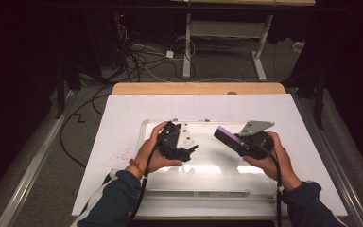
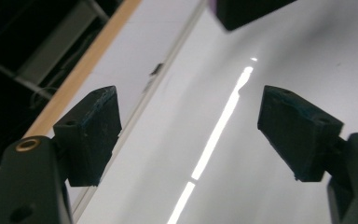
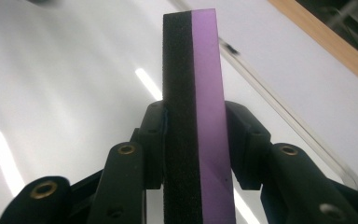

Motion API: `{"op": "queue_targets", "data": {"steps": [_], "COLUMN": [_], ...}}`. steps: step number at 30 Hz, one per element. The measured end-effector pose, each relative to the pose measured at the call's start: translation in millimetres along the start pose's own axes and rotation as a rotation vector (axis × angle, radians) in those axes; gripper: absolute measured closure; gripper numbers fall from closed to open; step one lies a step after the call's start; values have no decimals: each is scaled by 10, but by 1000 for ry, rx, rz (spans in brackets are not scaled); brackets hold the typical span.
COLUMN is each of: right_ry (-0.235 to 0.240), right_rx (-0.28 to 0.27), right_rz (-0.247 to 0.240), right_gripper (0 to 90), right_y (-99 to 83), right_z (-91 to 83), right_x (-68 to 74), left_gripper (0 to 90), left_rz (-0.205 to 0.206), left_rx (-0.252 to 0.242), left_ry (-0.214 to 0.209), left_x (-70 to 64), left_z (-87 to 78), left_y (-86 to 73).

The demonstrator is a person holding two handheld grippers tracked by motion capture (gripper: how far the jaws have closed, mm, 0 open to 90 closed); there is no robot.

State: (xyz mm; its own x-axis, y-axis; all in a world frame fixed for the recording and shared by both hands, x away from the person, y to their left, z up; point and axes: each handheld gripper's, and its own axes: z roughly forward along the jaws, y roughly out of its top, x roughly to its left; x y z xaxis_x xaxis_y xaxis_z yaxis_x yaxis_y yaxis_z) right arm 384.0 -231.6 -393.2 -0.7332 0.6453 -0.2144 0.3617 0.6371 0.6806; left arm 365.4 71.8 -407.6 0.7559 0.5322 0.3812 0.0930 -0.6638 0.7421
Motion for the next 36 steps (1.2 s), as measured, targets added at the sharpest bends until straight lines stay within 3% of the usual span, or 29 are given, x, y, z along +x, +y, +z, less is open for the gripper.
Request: {"op": "queue_targets", "data": {"steps": [4,7,11,14,16,17,20,23,25,27,30,35,36], "right_ry": [-49,-100,-143,-149,-153,-147,-151,-146,-148,-150,-149,-174,-158], "right_rx": [46,88,112,122,132,125,123,138,138,130,139,152,155], "right_rz": [151,237,320,368,395,405,416,397,366,330,299,314,325], "right_gripper": [630,630,631,630,628,628,623,572,514,468,449,461,466], "right_y": [-149,-249,-342,-391,-413,-421,-428,-421,-393,-342,-264,-179,-166], "right_z": [23,72,116,150,186,196,209,227,239,252,314,424,452], "right_x": [-208,-316,-441,-508,-527,-536,-551,-560,-560,-570,-625,-726,-757], "left_gripper": [203,203,203,203,203,203,203,203,203,203,203,203,203], "left_rz": [-68,-108,-191,-196,-230,-222,-235,-249,-274,-261,-282,-295,-293], "left_rx": [-39,-54,-44,2,5,6,29,56,66,63,71,71,72], "left_ry": [108,171,191,200,185,197,198,190,180,183,179,155,152], "left_x": [68,66,23,-51,-94,-113,-182,-234,-266,-269,-277,-269,-270], "left_z": [-319,-529,-722,-819,-888,-922,-1007,-1054,-1079,-1093,-1097,-1074,-1062], "left_y": [-268,-475,-769,-953,-1056,-1102,-1239,-1349,-1390,-1405,-1426,-1441,-1440]}}
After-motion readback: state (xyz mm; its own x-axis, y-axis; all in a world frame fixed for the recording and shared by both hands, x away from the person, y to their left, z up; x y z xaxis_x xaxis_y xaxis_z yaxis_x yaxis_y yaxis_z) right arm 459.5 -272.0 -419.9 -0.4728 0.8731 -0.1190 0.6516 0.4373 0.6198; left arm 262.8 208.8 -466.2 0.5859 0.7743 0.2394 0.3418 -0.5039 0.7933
